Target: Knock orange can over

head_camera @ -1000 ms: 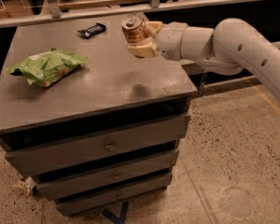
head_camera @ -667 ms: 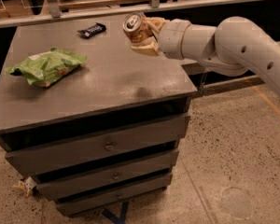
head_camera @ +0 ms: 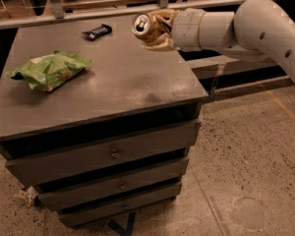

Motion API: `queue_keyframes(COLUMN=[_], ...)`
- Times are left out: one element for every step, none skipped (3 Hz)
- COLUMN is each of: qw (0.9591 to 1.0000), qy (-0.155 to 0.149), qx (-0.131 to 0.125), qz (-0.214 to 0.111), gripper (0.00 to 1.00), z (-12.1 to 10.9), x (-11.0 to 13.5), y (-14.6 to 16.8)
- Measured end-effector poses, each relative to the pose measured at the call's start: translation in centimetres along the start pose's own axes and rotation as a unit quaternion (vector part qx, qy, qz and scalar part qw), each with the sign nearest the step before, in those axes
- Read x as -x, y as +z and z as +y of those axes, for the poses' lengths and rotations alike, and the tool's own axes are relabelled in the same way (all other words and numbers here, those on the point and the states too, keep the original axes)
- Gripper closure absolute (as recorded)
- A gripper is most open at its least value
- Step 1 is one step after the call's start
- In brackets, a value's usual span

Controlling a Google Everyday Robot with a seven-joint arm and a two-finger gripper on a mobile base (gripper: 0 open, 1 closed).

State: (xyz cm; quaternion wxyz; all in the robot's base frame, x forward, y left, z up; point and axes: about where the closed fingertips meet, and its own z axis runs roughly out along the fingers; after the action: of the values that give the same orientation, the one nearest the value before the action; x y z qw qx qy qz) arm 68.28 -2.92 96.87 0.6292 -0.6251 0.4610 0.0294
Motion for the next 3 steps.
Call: queue_keyframes(qw=[0.9976, 0.9889, 0.9762], qy=[-0.037, -0.074, -0.12], qx=[0.058, 0.121, 0.16], qz=[-0.007, -0.043, -0.083], gripper=[1.0, 1.0, 1.0], z=[-0.3, 1.5, 4.2], x=[-0.1, 0.7, 2.2], y=[0.2, -0.1, -1.0])
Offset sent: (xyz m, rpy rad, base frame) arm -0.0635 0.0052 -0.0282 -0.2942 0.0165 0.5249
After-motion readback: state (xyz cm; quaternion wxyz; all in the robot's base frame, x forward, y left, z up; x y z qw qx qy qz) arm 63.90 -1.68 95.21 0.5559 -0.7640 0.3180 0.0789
